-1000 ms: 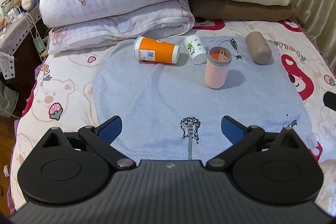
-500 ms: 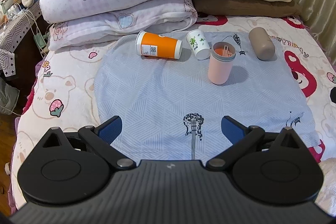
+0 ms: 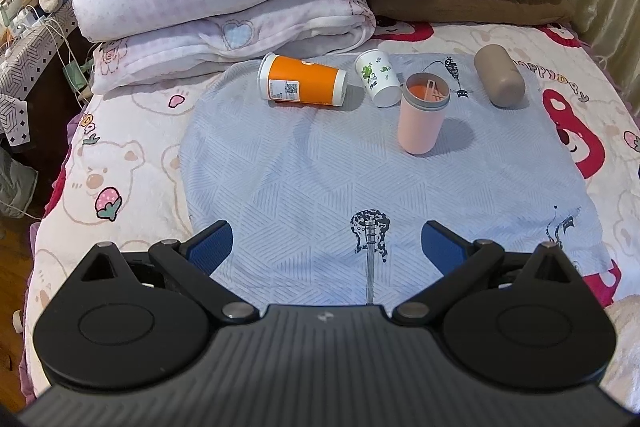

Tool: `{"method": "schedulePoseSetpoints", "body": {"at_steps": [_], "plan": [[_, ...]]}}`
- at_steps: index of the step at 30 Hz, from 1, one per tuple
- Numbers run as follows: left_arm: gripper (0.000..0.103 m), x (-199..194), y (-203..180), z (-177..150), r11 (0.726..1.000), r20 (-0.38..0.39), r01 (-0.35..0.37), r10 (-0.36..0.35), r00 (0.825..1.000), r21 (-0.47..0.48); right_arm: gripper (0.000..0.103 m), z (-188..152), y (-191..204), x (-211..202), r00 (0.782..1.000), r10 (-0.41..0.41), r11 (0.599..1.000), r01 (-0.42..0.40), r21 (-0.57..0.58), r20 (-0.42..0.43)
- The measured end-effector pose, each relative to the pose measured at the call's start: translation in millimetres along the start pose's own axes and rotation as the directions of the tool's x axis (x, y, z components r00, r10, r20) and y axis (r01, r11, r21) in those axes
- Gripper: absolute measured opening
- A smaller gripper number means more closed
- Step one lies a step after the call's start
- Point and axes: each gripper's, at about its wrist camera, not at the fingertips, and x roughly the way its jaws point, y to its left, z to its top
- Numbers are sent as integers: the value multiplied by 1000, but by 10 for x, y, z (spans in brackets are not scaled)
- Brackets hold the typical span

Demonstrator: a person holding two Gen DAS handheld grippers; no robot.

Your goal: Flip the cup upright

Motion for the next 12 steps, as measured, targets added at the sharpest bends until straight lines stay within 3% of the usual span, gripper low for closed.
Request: {"method": "schedulePoseSetpoints", "body": {"at_steps": [12], "plan": [[102, -5, 5, 2, 1000, 4, -9, 8, 1000, 12, 103, -5, -22, 2, 1000, 0, 1000, 0, 0, -3]]}}
